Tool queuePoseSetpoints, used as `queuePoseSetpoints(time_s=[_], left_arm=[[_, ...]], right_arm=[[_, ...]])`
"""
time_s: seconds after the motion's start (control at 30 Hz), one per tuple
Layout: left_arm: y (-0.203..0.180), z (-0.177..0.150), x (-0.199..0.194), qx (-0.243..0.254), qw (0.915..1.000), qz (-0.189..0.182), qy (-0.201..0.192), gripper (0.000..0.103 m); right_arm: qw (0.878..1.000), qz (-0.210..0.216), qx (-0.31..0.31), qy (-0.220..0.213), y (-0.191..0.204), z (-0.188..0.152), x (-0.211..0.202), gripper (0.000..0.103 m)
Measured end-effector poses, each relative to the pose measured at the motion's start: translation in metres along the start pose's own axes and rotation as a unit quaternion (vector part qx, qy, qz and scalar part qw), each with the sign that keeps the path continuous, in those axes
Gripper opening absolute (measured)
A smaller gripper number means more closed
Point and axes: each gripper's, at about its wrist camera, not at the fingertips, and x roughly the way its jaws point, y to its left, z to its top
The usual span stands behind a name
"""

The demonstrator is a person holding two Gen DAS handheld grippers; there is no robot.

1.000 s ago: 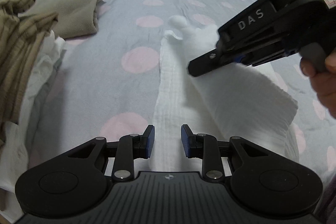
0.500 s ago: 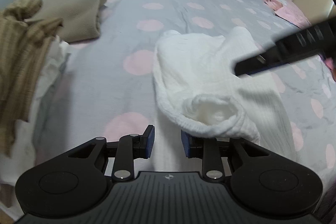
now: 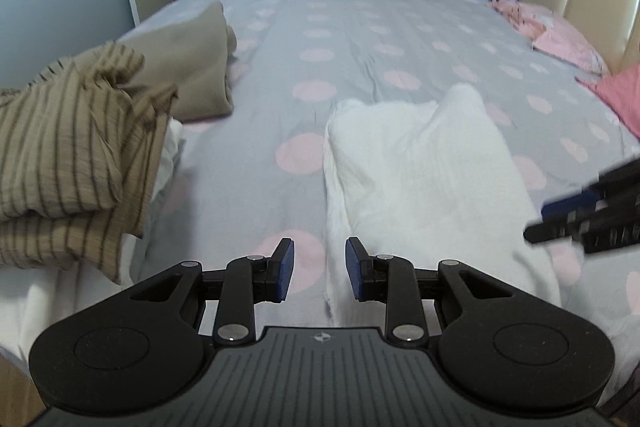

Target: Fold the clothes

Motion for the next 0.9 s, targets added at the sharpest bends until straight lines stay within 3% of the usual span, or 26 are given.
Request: queuePoseSetpoints(time_s=[0.13,0.3,0.47,0.73,0.9], left_arm=[[-0.014,-0.001,0.004,0.026,0.9996,-0.01,0.003,0.027],[-0.033,-0.019,0.046,0.042,0.9967,-0.035,0.06,0.027],[-0.037,-0.038,0.084,0.041,0.9928,-0.024,0.11,0.027],[-0.037,-0.038,0.077,0.049,0.9927,-0.018,0.108,0.027],[-0.037,-0.014,0.058,0.036,0.997,-0.032,0.06,0.027]], right_arm=[[1.0,-0.013,-0.015,0.0,0.006,-0.019,0.003,0.041],[1.0,-0.015,-0.016,0.007,0.004,-0.03,0.021,0.041],[0.999,-0.012,-0.015,0.03,0.001,-0.038,0.048,0.041],[0.999,0.002,-0.008,0.033,-0.006,-0.038,0.047,0.042],[1.0,-0.006,0.002,-0.01,-0.02,-0.027,0.018,0.04]])
